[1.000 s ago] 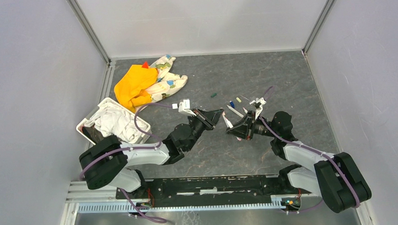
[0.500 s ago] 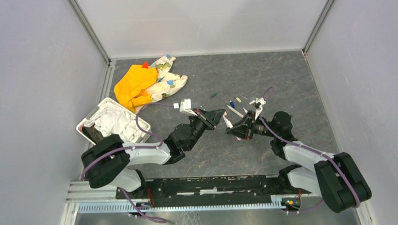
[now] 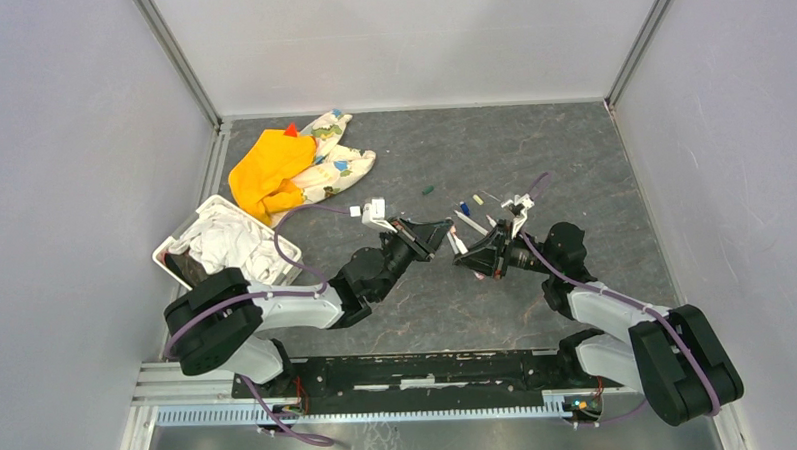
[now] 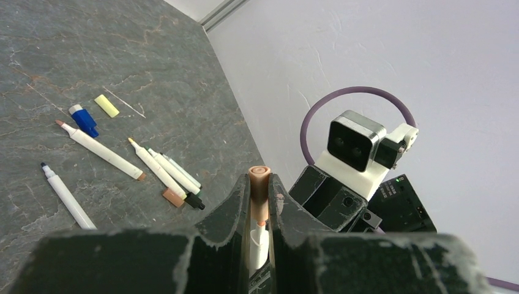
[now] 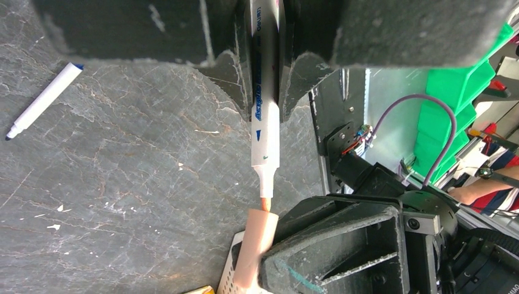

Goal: Insert the pens into the pen caps
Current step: Insert the pen cap onto the pen.

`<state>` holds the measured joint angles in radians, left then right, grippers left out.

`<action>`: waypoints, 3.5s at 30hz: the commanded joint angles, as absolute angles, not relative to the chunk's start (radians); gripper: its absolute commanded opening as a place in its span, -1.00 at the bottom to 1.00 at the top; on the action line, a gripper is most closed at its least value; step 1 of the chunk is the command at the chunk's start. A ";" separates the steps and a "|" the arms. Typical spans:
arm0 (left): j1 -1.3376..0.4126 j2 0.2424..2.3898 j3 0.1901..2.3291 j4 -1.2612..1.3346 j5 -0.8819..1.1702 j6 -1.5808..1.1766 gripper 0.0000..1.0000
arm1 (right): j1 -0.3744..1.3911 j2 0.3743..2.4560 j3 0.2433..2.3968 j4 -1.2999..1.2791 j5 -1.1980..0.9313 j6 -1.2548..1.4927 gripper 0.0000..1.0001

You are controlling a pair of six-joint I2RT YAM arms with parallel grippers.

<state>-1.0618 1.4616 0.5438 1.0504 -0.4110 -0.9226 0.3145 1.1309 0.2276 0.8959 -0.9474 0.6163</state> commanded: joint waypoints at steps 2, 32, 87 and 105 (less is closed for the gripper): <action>-1.063 1.463 0.563 1.101 -0.411 -0.925 -0.96 | 0.303 1.127 0.250 0.908 -0.919 0.620 -1.00; -1.281 1.509 0.715 0.803 -0.788 -0.854 -0.96 | 0.288 1.091 0.291 0.740 -0.822 0.540 -1.00; -0.952 1.395 0.549 1.133 0.004 -0.825 0.85 | 0.254 1.052 0.310 0.778 -0.995 0.460 -1.00; -0.959 1.567 0.623 1.216 -0.098 -0.910 0.13 | 0.254 1.060 0.311 0.776 -0.994 0.468 -1.00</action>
<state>-0.9550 1.5509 0.5900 1.1419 -0.0776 -0.8787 0.2588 1.0595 0.2783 0.7322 -0.9863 0.4664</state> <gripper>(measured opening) 0.604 0.172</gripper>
